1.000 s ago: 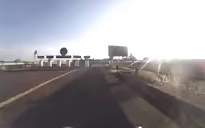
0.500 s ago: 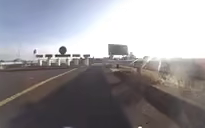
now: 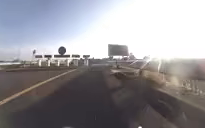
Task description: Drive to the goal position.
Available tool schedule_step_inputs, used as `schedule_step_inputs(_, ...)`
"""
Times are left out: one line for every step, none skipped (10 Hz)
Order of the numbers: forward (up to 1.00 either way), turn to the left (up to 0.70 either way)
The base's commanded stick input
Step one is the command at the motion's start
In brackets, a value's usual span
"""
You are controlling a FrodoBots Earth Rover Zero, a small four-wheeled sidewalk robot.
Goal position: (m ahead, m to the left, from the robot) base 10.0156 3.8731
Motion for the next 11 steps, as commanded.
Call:
schedule_step_inputs(0.50,0.00)
schedule_step_inputs(0.50,0.00)
schedule_step_inputs(0.50,0.00)
schedule_step_inputs(0.50,0.00)
schedule_step_inputs(0.50,0.00)
schedule_step_inputs(0.50,0.00)
schedule_step_inputs(0.50,0.00)
schedule_step_inputs(0.50,0.00)
schedule_step_inputs(0.50,0.00)
schedule_step_inputs(0.50,0.00)
schedule_step_inputs(0.50,0.00)
